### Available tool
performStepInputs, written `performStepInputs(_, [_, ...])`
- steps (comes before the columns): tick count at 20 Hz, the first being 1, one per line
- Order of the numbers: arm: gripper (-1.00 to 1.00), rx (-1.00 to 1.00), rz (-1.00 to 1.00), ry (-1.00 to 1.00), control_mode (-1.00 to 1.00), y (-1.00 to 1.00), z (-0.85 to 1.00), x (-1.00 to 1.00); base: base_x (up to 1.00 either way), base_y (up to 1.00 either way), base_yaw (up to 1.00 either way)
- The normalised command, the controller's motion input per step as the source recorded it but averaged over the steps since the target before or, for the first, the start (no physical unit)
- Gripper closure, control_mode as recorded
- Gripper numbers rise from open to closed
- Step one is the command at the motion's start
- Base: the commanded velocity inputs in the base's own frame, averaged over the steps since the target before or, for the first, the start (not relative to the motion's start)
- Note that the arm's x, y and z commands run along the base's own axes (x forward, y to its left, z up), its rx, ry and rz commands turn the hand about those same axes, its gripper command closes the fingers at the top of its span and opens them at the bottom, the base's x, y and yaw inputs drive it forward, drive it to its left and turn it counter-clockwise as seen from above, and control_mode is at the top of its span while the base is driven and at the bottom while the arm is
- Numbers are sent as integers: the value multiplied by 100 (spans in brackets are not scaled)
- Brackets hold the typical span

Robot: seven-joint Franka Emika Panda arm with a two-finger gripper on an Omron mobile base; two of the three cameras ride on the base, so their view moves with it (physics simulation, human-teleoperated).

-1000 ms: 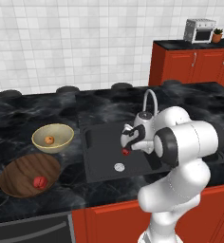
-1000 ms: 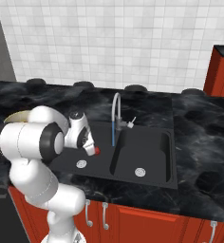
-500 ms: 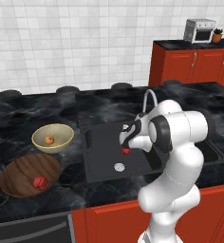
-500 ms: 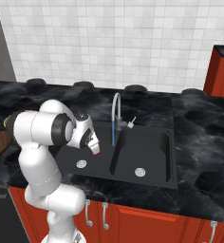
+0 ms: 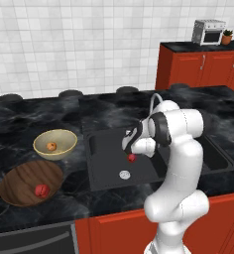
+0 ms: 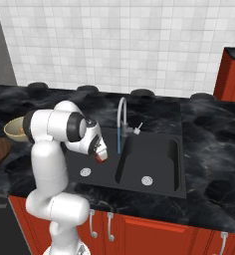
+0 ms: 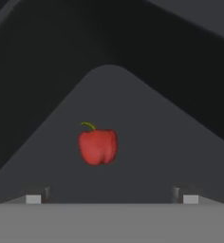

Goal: Pick the bell peppers from the sink and place them in one bowl. Place the tangerine in the other bowl. Then turn off the sink faucet.

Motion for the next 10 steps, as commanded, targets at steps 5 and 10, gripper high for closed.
performStepInputs(5, [-100, 0, 0, 0, -100, 0, -30, 32, 0, 0, 0])
performStepInputs(10, [-100, 0, 0, 0, -100, 0, -34, 22, 0, 0, 0])
